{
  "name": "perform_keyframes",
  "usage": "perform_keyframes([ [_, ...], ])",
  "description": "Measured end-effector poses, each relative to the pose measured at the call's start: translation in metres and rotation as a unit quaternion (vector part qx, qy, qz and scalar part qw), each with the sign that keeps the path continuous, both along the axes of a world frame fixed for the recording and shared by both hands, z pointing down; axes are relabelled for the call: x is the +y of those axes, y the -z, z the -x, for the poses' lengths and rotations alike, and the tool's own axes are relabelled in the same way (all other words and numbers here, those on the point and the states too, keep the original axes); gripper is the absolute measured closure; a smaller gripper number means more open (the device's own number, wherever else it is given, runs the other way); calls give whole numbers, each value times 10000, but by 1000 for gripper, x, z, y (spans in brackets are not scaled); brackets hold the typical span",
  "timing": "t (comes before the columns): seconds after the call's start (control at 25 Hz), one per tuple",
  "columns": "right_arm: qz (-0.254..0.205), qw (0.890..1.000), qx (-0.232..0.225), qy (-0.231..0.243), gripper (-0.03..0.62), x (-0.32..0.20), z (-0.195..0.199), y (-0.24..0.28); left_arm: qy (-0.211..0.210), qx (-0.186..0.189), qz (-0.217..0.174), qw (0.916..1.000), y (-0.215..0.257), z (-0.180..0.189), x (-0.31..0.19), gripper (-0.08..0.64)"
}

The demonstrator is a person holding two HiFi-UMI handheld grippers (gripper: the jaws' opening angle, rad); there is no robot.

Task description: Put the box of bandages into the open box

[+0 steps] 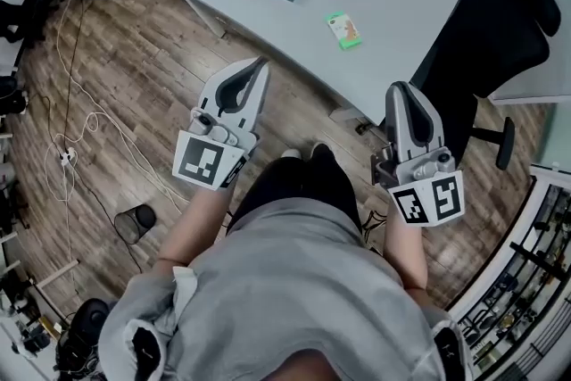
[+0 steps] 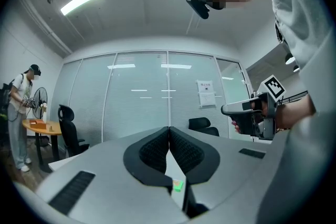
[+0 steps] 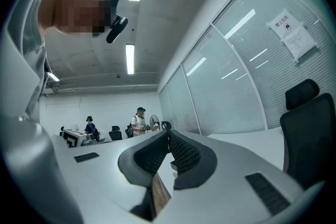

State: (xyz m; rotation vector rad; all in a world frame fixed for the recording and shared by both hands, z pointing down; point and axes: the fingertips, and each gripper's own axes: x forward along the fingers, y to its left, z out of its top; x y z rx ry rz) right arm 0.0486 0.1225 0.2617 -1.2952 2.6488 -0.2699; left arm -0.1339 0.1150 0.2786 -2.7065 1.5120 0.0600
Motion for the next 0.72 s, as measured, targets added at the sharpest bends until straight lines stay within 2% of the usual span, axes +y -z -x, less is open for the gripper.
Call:
perform_keyframes([
  [0.12,178,9998,32,-20,538,-26,1,-13,10,-16,143,9999,-11,4,-20,540],
  [0.32,220,9996,-11,179,538,-79,6,-25,154,-58,151,9997,-18,6,-65,540],
  [0.52,37,9991,133,391,538,-147,2,-14,214,0,144,9997,-13,-8,-125,540],
  [0.72,-95,9986,102,503,538,-207,-20,0,334,-67,-46,9994,3,-25,-183,540],
])
